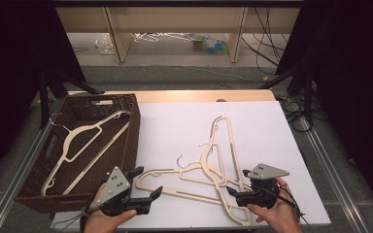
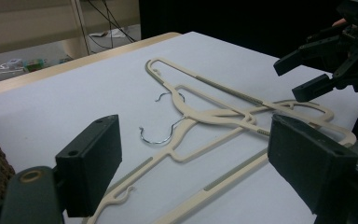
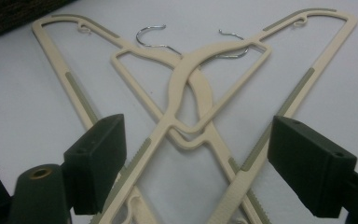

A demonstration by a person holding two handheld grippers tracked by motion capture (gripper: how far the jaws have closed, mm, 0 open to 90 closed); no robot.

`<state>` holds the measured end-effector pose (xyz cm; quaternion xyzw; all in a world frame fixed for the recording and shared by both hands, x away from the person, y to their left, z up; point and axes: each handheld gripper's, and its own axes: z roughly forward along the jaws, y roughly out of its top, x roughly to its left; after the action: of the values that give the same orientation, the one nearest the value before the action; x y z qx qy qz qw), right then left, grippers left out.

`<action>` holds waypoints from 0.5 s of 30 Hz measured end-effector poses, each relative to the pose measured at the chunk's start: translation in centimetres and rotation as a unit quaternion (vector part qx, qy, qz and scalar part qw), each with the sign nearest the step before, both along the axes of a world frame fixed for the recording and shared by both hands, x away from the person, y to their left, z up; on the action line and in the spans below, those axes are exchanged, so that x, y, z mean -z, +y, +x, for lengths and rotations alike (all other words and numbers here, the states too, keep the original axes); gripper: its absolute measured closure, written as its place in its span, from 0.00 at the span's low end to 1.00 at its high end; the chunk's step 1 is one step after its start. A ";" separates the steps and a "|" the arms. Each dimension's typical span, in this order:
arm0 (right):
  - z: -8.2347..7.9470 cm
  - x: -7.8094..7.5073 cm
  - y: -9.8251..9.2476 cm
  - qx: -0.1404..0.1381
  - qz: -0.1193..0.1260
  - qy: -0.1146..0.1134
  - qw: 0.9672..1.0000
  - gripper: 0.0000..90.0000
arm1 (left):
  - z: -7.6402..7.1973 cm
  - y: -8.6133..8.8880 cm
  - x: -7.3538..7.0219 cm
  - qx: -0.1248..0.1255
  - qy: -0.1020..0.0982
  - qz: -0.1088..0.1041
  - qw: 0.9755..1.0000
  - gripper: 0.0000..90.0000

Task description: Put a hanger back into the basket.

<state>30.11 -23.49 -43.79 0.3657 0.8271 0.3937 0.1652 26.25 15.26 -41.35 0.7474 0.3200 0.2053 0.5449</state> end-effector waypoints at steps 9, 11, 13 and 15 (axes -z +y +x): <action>0.1 0.6 1.0 0.007 -0.008 0.009 1.000 0.21 | 0.0 -0.2 1.2 0.007 -0.004 0.025 1.000 0.20; 0.3 1.0 1.5 -0.004 -0.026 0.003 1.000 0.22 | 0.1 0.0 1.3 0.002 0.000 0.019 1.000 0.20; 0.2 1.1 1.7 0.000 -0.026 0.013 1.000 0.22 | 0.2 0.1 1.3 0.001 -0.005 0.022 1.000 0.20; 0.5 1.4 2.1 -0.010 -0.035 0.024 0.999 0.22 | 0.2 0.3 1.5 -0.003 -0.003 0.020 1.000 0.20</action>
<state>30.57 -21.37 -45.20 0.3609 0.8476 0.3571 0.1540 26.49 15.61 -42.80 0.7563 0.3164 0.2160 0.5304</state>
